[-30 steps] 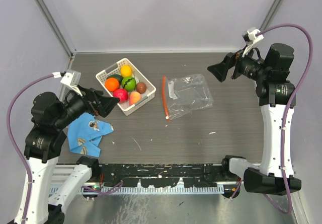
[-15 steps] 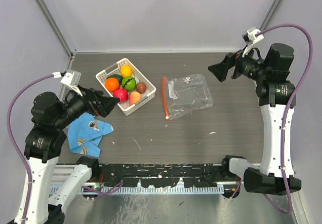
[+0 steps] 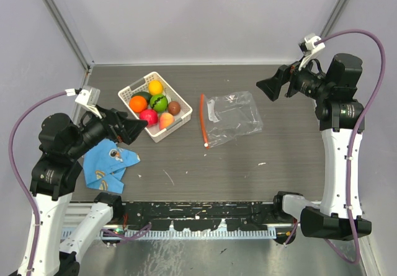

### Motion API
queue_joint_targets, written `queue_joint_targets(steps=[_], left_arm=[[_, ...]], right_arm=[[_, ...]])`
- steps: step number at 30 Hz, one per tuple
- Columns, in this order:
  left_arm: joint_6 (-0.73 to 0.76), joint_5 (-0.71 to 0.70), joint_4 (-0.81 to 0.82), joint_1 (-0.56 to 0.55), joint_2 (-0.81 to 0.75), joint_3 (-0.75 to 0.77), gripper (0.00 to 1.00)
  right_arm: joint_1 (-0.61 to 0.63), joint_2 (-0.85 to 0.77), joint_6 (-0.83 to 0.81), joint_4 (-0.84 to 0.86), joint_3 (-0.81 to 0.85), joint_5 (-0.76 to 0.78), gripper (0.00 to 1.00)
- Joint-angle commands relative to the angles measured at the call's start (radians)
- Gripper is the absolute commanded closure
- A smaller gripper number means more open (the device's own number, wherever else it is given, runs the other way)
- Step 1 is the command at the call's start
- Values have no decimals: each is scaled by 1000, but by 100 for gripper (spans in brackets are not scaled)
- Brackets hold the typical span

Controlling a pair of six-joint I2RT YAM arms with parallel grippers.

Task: Open the zip-top bag and remove the fake food
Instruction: Reset both arms

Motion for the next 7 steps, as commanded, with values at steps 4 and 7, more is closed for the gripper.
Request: queue_joint_targets(steps=[4,7], left_arm=[[12,5,52,6,-4,-1,2],[11,6,54,5,-5,-4,2]], right_arm=[[-4,-27,-19,27,6,0,0],[-3,-30,-28,27,0,1,0]])
